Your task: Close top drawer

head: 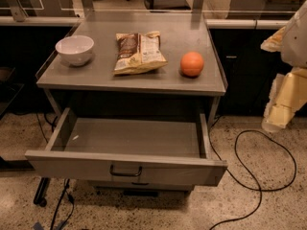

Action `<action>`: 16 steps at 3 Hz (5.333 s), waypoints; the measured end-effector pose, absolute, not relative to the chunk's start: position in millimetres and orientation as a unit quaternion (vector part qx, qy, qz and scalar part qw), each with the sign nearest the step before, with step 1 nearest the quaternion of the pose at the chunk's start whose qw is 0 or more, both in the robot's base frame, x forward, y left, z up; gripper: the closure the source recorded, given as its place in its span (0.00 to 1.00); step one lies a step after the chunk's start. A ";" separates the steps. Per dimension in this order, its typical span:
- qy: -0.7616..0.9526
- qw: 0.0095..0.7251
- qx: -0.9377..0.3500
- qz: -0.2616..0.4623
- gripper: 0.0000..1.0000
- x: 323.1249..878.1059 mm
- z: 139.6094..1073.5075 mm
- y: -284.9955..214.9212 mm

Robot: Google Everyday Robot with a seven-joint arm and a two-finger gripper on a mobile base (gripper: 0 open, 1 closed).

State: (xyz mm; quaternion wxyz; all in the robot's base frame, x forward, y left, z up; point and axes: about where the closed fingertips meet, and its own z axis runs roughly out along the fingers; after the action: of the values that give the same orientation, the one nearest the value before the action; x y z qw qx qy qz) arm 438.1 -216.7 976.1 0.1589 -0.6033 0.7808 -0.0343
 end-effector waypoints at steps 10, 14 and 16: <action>0.826 0.085 -0.556 0.038 1.00 387.1 879.8 -176.1; 0.850 0.053 -0.519 0.077 1.00 382.5 800.6 -174.3; 0.856 0.039 -0.508 0.090 1.00 386.6 767.4 -172.4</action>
Offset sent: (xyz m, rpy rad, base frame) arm 0.0000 0.0000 0.0000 0.0000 0.0000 0.0000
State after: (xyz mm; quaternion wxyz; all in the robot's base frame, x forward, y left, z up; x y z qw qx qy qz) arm 386.6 -172.4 767.4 0.0390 -0.5076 0.8560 0.0898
